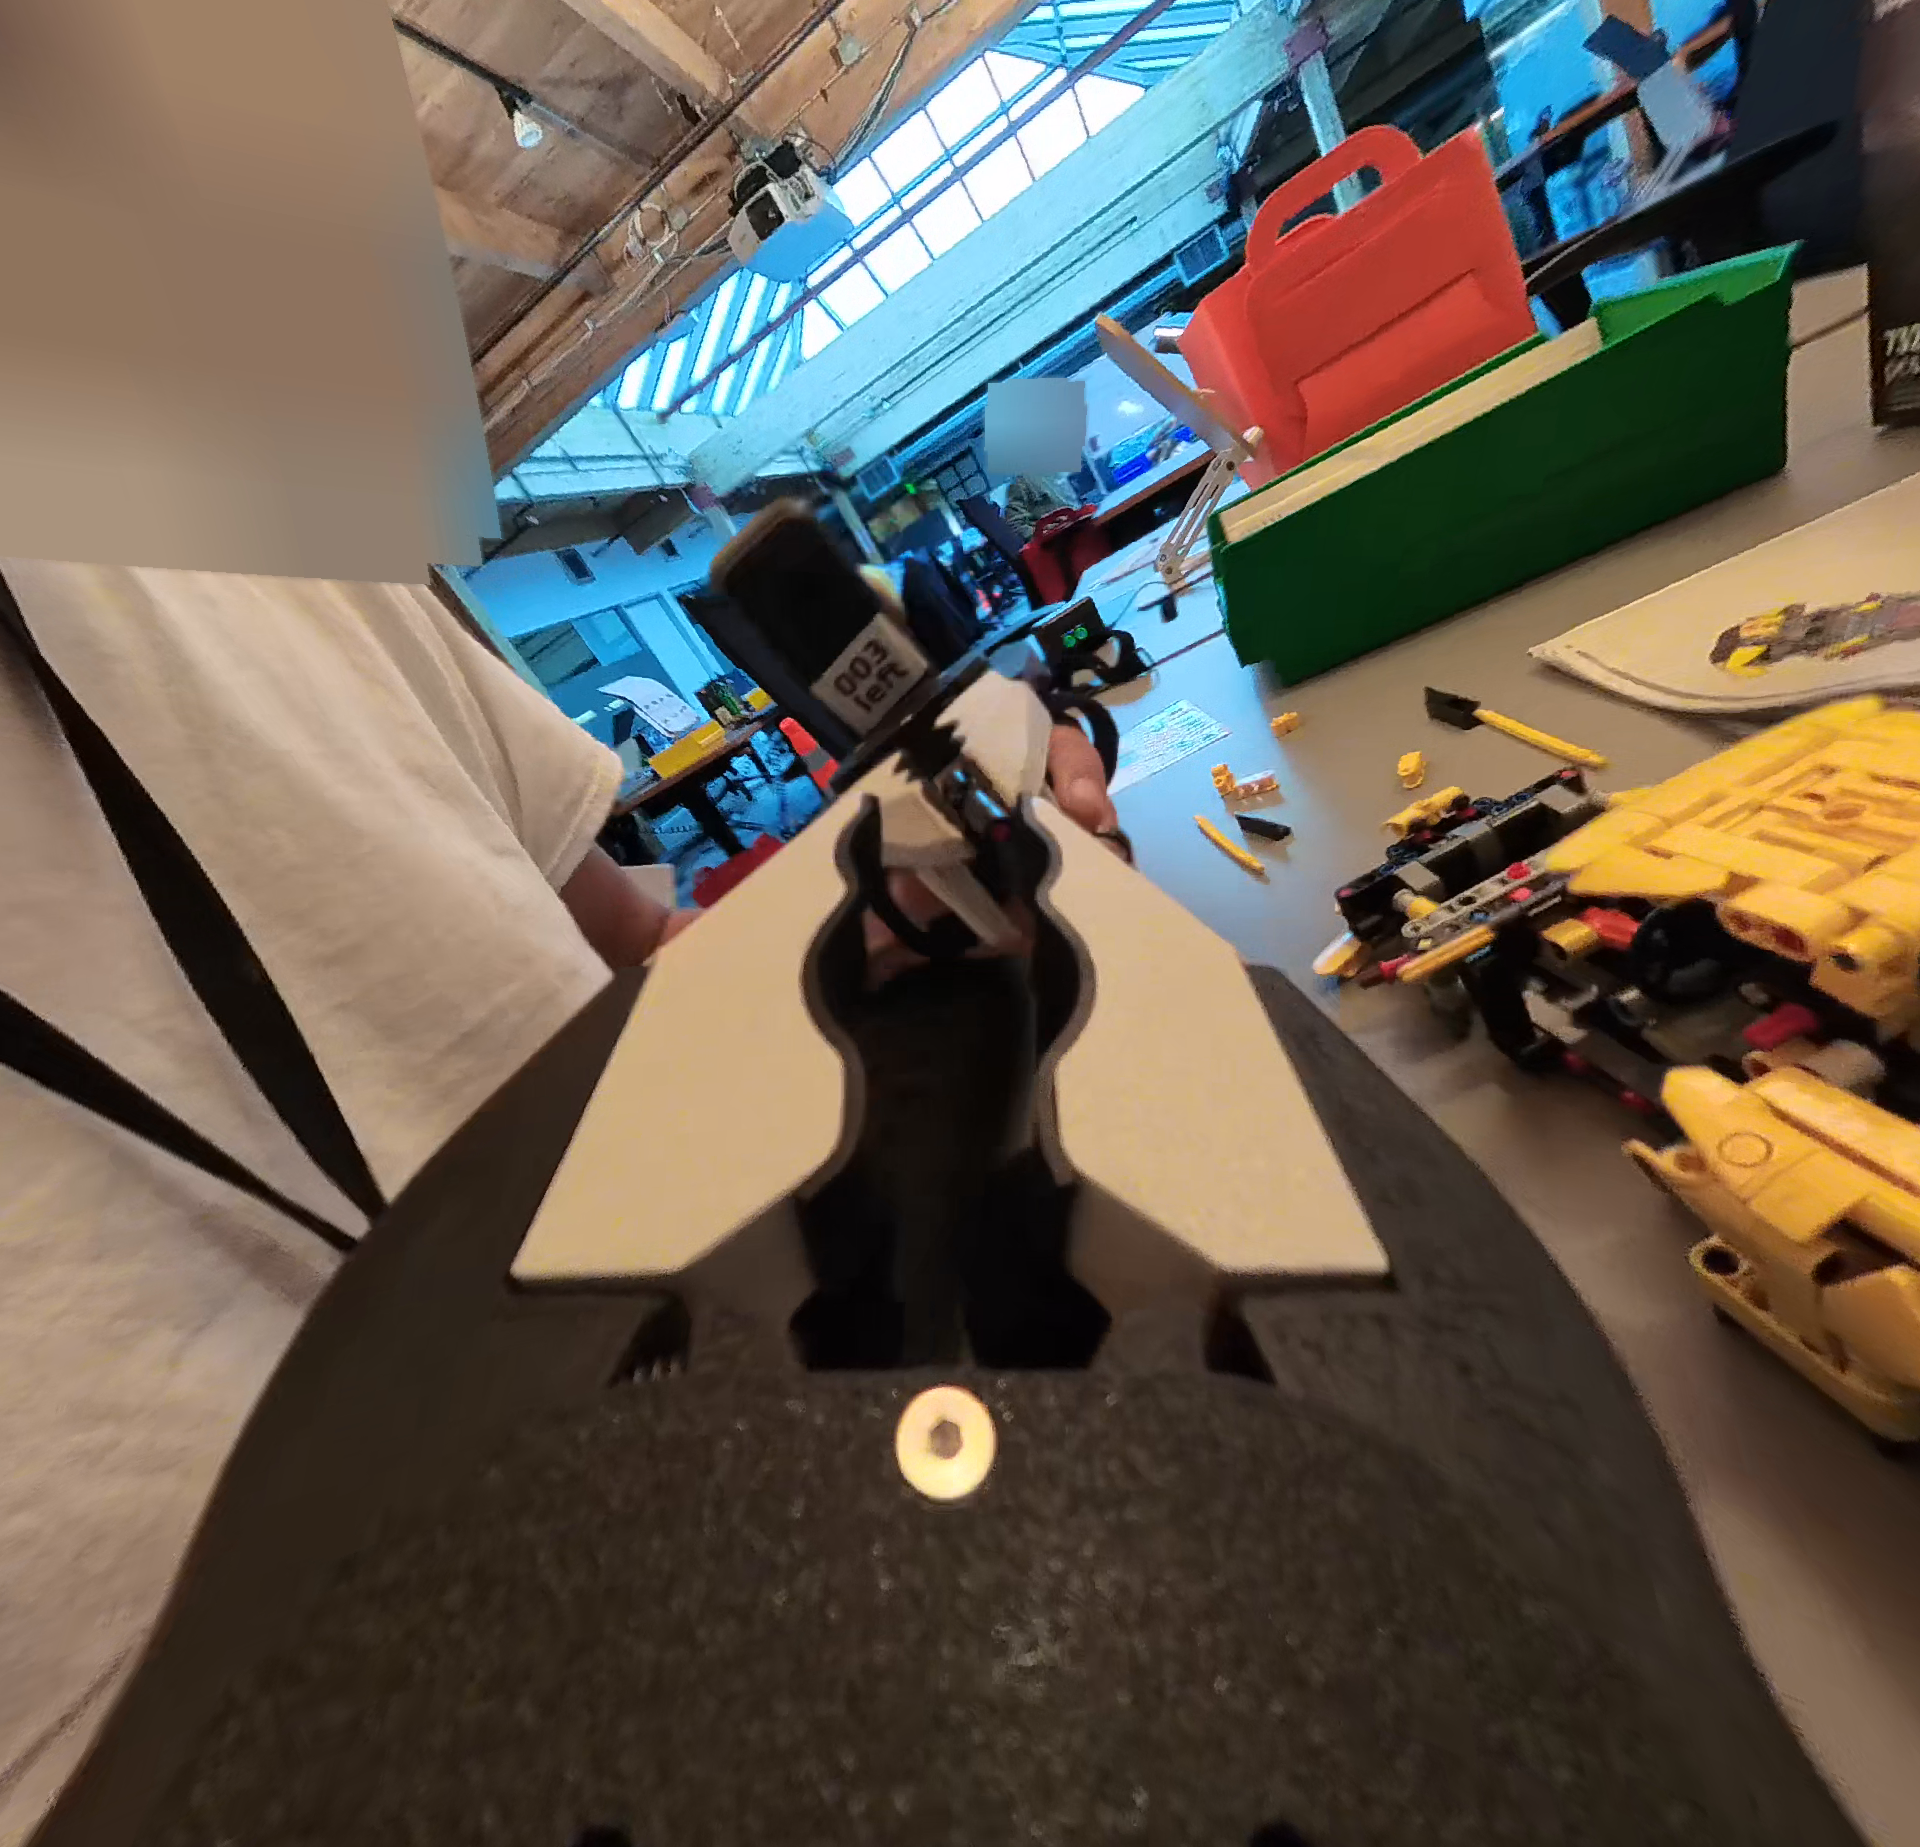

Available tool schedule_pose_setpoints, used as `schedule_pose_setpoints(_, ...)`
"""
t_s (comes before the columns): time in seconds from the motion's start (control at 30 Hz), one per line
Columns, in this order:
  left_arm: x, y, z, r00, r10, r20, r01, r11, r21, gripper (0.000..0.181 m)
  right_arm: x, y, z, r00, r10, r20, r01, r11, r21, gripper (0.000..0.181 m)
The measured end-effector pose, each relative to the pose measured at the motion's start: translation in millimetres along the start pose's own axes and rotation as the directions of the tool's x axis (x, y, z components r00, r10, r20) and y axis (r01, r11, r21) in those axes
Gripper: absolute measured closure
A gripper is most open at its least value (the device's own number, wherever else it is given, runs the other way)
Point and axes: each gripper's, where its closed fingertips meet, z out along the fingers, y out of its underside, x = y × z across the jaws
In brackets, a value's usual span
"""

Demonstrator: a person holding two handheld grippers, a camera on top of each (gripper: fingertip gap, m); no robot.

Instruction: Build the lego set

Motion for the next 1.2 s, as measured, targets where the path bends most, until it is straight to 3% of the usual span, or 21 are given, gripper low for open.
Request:
schedule_pose_setpoints(0.07, -1, 5, 0, 0.992, 0.123, 0.04, -0.122, 0.992, -0.034, 0.175, 2, 2, -4, 0.996, 0.089, 0.017, -0.089, 0.996, -0.004, 0.155)
schedule_pose_setpoints(0.17, -1, -1, -2, 0.963, 0.256, 0.086, -0.255, 0.967, -0.02, 0.175, 7, 24, -1, 0.969, 0.247, 0.027, -0.242, 0.963, -0.115, 0.151)
schedule_pose_setpoints(0.3, 10, 0, 1, 0.939, 0.339, 0.064, -0.339, 0.941, -0.017, 0.175, 3, 21, 5, 0.943, 0.318, 0.098, -0.308, 0.946, -0.103, 0.14)
schedule_pose_setpoints(0.43, 18, 5, 5, 0.914, 0.403, 0.043, -0.402, 0.915, -0.033, 0.175, -9, 19, 8, 0.898, 0.392, 0.201, -0.373, 0.919, -0.129, 0.151)
schedule_pose_setpoints(0.53, 24, 5, 6, 0.91, 0.413, 0.019, -0.413, 0.911, -0.023, 0.175, -9, 28, 10, 0.902, 0.391, 0.182, -0.364, 0.917, -0.164, 0.167)
schedule_pose_setpoints(1.0, 25, 3, 6, 0.91, 0.413, 0.024, -0.413, 0.911, -0.014, 0.175, -12, 31, 8, 0.938, 0.313, 0.15, -0.288, 0.943, -0.165, 0.167)
schedule_pose_setpoints(1.07, 24, 1, 4, 0.918, 0.396, 0.021, -0.396, 0.918, -0.001, 0.175, -16, 28, 10, 0.928, 0.328, 0.178, -0.303, 0.94, -0.157, 0.158)
schedule_pose_setpoints(1.2, 27, 0, 4, 0.913, 0.407, 0.016, -0.408, 0.913, 0.003, 0.175, -16, 30, 9, 0.918, 0.354, 0.179, -0.325, 0.93, -0.169, 0.167)
